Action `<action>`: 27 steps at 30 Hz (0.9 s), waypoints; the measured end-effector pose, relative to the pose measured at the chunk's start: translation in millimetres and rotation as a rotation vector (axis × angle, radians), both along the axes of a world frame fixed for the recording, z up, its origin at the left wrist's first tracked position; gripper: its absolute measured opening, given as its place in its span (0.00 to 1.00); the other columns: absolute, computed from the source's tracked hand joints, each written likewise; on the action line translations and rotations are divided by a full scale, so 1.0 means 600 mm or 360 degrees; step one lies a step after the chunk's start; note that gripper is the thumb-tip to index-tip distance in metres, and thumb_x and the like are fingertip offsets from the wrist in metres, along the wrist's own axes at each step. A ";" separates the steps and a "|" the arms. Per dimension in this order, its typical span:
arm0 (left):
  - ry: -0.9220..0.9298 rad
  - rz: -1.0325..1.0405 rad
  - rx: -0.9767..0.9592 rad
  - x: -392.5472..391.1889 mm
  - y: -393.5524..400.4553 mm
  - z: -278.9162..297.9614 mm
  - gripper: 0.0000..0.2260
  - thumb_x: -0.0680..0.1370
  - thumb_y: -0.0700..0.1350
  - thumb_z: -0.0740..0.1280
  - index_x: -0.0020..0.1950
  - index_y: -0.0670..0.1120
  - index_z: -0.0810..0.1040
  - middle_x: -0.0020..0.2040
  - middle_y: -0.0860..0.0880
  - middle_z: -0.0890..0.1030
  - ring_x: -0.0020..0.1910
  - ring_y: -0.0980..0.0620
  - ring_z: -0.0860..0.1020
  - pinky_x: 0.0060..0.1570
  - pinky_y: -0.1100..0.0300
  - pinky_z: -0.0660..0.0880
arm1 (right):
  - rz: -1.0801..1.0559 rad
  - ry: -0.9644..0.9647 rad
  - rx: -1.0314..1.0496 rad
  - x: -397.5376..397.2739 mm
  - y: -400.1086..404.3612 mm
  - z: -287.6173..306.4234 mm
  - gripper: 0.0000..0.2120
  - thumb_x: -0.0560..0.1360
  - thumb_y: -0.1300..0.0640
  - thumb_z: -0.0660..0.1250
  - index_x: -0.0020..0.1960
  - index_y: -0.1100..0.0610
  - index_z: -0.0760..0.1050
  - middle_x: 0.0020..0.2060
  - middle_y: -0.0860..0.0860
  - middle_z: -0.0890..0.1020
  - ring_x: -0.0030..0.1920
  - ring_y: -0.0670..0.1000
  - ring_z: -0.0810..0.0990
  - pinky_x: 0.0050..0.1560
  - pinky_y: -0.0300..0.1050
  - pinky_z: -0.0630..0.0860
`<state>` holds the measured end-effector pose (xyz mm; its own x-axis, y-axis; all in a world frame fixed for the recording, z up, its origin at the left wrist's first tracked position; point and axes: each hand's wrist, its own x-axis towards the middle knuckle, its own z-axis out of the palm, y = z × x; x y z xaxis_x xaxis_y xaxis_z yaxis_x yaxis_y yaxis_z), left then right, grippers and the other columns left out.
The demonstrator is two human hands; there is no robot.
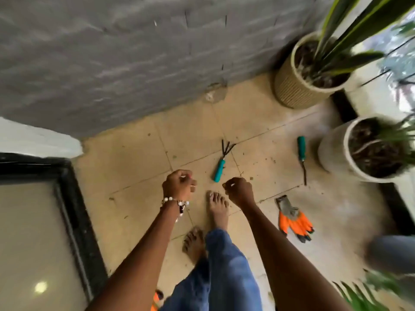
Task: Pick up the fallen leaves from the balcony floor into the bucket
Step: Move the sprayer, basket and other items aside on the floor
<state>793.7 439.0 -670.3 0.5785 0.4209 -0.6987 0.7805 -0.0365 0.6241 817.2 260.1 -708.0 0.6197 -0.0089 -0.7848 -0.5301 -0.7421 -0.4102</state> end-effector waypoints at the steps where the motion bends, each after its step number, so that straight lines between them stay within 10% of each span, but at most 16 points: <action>1: 0.0025 -0.0016 -0.0024 0.017 0.004 -0.072 0.05 0.79 0.36 0.64 0.51 0.40 0.80 0.33 0.45 0.80 0.19 0.61 0.74 0.19 0.69 0.68 | 0.0058 0.0023 -0.0048 0.017 0.009 -0.082 0.10 0.77 0.50 0.67 0.50 0.56 0.80 0.46 0.58 0.85 0.48 0.59 0.83 0.51 0.49 0.78; 9: 0.0157 -0.0146 -0.0019 0.112 0.031 -0.425 0.06 0.79 0.34 0.63 0.48 0.42 0.79 0.35 0.44 0.80 0.19 0.61 0.75 0.19 0.70 0.67 | -0.0063 0.0290 -0.0302 0.102 0.062 -0.454 0.23 0.76 0.48 0.66 0.66 0.59 0.69 0.59 0.57 0.76 0.58 0.58 0.77 0.52 0.50 0.75; 13: 0.0211 -0.0118 -0.0046 0.124 0.032 -0.458 0.07 0.80 0.37 0.62 0.48 0.44 0.79 0.34 0.47 0.81 0.21 0.59 0.76 0.22 0.68 0.70 | -0.0159 0.0246 -0.0220 0.106 0.063 -0.487 0.22 0.76 0.50 0.68 0.65 0.61 0.70 0.58 0.58 0.77 0.55 0.56 0.78 0.45 0.46 0.74; 16: 0.0297 -0.0139 -0.0059 0.127 0.012 -0.415 0.08 0.81 0.37 0.61 0.49 0.45 0.79 0.34 0.48 0.81 0.21 0.59 0.76 0.25 0.65 0.70 | -0.0209 0.0119 -0.0095 0.098 0.040 -0.436 0.18 0.78 0.48 0.66 0.57 0.62 0.74 0.47 0.55 0.79 0.43 0.51 0.77 0.35 0.39 0.71; 19: 0.0343 -0.0137 -0.0112 0.128 -0.025 -0.327 0.08 0.81 0.37 0.60 0.50 0.44 0.78 0.34 0.49 0.81 0.20 0.59 0.76 0.25 0.65 0.70 | -0.0441 -0.0001 0.0028 0.084 -0.004 -0.328 0.15 0.78 0.48 0.66 0.47 0.61 0.76 0.40 0.57 0.83 0.38 0.57 0.83 0.39 0.52 0.81; 27: 0.0272 -0.0249 -0.0196 0.132 -0.146 0.024 0.03 0.80 0.41 0.65 0.48 0.43 0.77 0.35 0.47 0.79 0.20 0.58 0.76 0.23 0.64 0.74 | -0.0581 -0.0290 0.0287 0.005 -0.123 0.096 0.13 0.78 0.48 0.66 0.47 0.59 0.80 0.34 0.52 0.83 0.31 0.48 0.80 0.36 0.47 0.79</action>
<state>873.0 351.6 -655.8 0.4990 0.2413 -0.8323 0.8658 -0.0971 0.4909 820.3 186.4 -650.5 0.7298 -0.1260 -0.6720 -0.6512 -0.4277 -0.6269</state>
